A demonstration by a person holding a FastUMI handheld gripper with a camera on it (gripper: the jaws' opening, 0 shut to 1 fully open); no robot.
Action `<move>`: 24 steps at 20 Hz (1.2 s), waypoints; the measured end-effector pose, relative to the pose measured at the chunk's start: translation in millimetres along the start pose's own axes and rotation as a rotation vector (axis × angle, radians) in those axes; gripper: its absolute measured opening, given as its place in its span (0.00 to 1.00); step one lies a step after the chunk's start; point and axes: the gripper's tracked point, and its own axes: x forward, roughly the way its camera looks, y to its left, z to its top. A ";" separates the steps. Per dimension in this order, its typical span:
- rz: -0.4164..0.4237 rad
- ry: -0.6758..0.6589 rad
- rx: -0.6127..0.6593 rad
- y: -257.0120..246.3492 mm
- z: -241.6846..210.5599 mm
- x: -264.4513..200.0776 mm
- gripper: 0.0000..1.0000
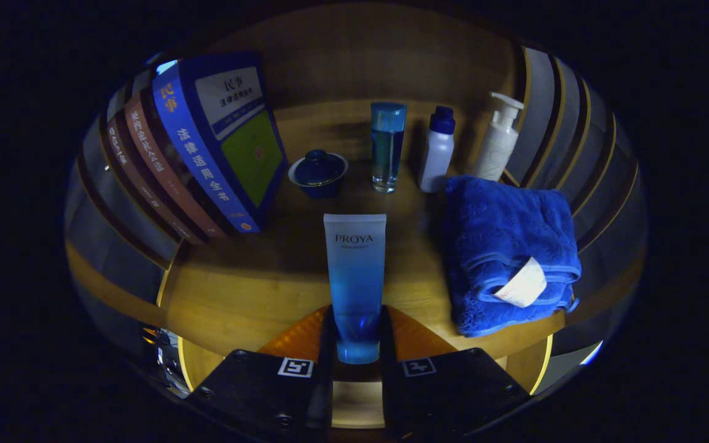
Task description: Pull open the drawer, take out the items inside it, and place them on the countertop above the cabinet.
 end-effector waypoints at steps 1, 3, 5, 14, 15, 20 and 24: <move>0.002 0.006 0.010 -1.1 -0.7 2.2 0.37; 0.010 0.007 0.030 0.0 -0.2 7.2 0.43; 0.028 -0.003 0.034 3.1 0.7 7.7 0.45; 0.020 -0.070 0.029 2.2 -0.2 -23.2 0.99; 0.022 -0.083 0.026 2.4 -2.0 -29.6 0.99; 0.033 -0.212 0.008 4.6 -13.6 -80.1 0.99; 0.042 -0.373 -0.017 6.8 -30.1 -136.7 0.99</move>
